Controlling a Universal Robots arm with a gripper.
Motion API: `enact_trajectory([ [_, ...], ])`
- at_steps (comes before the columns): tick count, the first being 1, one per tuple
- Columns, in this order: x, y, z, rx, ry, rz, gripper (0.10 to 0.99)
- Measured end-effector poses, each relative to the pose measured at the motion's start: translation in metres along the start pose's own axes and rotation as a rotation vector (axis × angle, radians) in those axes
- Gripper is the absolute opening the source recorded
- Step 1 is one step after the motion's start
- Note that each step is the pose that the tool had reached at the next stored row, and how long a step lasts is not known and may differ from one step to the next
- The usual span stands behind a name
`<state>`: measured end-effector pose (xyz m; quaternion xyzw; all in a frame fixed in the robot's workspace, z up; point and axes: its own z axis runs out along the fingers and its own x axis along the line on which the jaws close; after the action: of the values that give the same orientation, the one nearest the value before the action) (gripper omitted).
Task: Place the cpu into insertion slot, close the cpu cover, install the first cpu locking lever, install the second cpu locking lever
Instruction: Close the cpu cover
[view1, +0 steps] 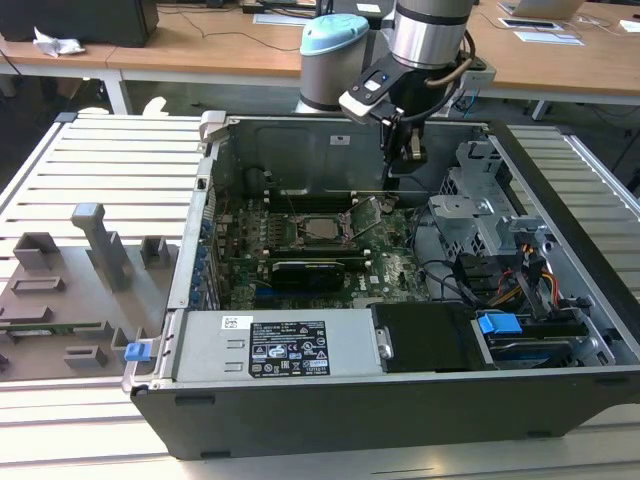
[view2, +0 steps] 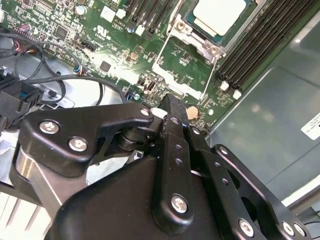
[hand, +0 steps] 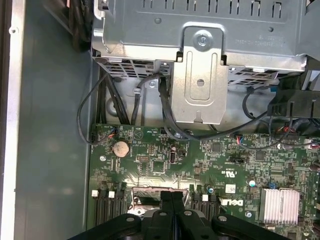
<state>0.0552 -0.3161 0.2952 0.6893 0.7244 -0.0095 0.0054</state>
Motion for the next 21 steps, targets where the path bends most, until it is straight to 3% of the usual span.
enact_trajectory([
  [21, 0.0004, 0.0005, 0.0184, 0.000, 0.0001, 0.000, 0.106],
])
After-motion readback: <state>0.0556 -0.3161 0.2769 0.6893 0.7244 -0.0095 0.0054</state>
